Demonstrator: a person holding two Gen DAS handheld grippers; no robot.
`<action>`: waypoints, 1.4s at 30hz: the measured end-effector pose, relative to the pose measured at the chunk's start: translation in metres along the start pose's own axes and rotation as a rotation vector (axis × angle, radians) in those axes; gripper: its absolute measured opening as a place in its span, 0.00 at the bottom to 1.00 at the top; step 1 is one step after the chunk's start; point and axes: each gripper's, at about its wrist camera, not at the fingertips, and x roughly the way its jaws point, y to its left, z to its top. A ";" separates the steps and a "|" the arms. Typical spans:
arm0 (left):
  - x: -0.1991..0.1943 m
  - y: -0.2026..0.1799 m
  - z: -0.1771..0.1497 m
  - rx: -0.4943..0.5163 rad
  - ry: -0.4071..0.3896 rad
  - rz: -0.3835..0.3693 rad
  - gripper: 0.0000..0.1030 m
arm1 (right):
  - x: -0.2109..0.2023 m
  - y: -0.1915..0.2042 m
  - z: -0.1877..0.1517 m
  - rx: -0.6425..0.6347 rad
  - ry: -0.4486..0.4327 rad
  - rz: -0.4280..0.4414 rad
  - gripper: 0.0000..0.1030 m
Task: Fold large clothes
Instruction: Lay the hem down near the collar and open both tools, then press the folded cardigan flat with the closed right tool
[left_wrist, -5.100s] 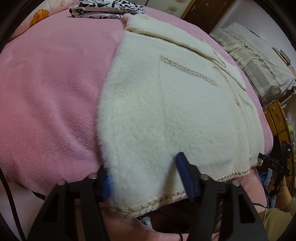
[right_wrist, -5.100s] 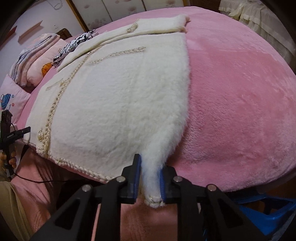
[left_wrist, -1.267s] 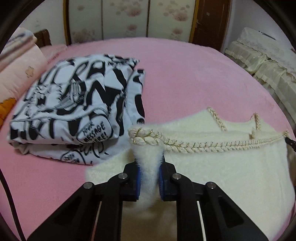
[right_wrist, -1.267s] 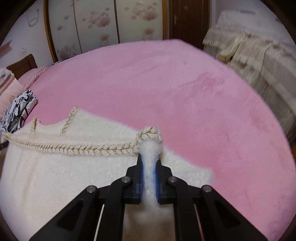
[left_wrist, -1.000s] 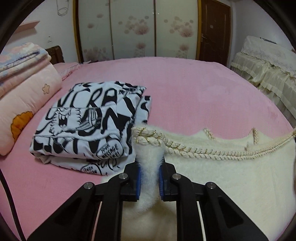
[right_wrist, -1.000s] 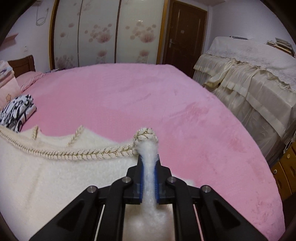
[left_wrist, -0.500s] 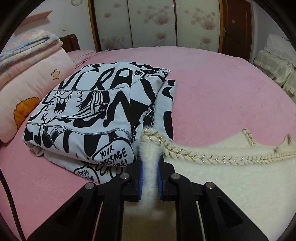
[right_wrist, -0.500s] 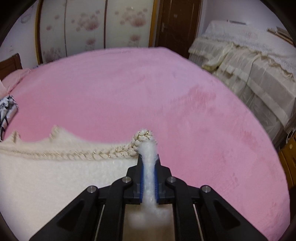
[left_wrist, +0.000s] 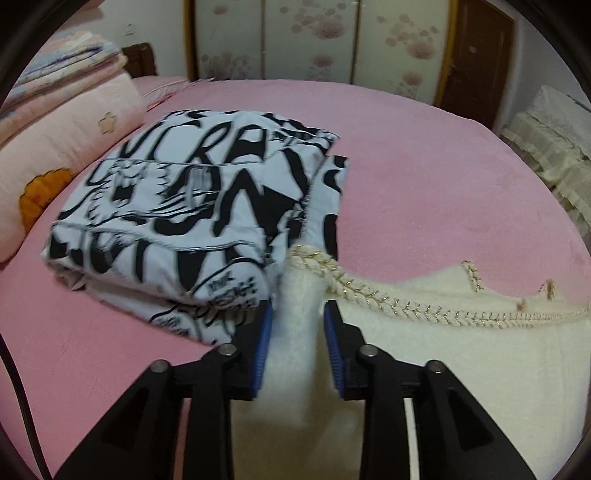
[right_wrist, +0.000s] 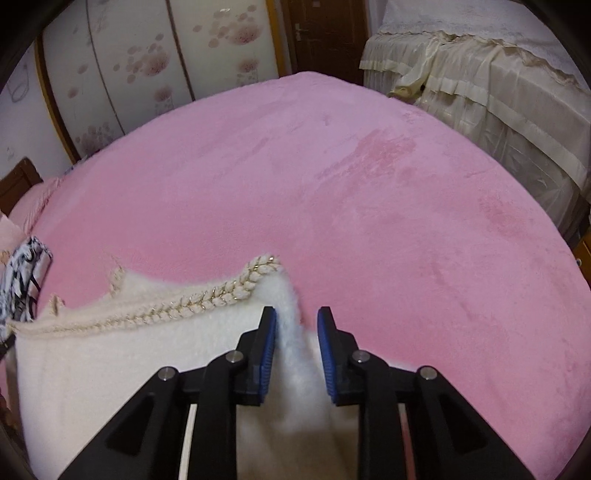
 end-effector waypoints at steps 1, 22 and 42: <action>-0.011 0.003 0.001 -0.025 -0.005 0.014 0.42 | -0.014 -0.003 0.001 0.014 -0.033 -0.025 0.22; -0.047 -0.082 -0.064 0.153 -0.011 -0.044 0.80 | -0.019 0.164 -0.081 -0.284 0.011 0.090 0.22; -0.031 -0.005 -0.070 0.143 -0.023 -0.056 0.78 | -0.013 -0.001 -0.076 -0.126 -0.009 -0.195 0.01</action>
